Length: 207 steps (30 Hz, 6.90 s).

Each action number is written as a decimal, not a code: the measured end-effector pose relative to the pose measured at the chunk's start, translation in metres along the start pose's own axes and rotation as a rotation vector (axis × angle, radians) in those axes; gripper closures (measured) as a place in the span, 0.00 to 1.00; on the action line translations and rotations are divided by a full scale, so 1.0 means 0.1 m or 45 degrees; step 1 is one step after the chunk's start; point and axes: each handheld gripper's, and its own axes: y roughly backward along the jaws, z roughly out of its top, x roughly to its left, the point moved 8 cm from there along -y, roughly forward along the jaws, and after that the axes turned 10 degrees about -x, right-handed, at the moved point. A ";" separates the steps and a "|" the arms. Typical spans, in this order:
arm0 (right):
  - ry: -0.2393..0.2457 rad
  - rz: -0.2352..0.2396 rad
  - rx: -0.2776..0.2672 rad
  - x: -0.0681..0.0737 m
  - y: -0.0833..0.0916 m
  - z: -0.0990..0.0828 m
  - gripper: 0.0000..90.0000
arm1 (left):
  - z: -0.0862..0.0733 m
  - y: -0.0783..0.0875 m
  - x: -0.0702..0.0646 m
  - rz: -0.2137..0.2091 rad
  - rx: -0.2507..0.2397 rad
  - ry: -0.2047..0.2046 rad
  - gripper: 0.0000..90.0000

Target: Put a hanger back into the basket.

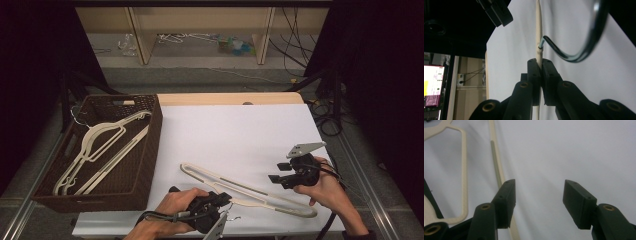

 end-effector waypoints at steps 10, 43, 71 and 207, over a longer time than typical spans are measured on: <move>-0.021 -0.109 -0.180 -0.19 0.16 0.11 0.41 | 0.04 0.20 0.12 0.011 0.000 0.089 0.95; -0.171 -0.328 -0.368 -0.48 0.45 -0.22 0.33 | -0.38 0.82 0.68 0.212 -0.067 0.962 0.95; -0.082 -0.192 -0.323 0.04 0.29 -0.44 0.27 | -0.29 1.95 1.54 0.374 -0.256 1.384 0.96; -0.012 -0.110 -0.307 0.24 0.21 -0.45 0.27 | -3.37 2.54 0.51 0.746 0.670 1.597 0.79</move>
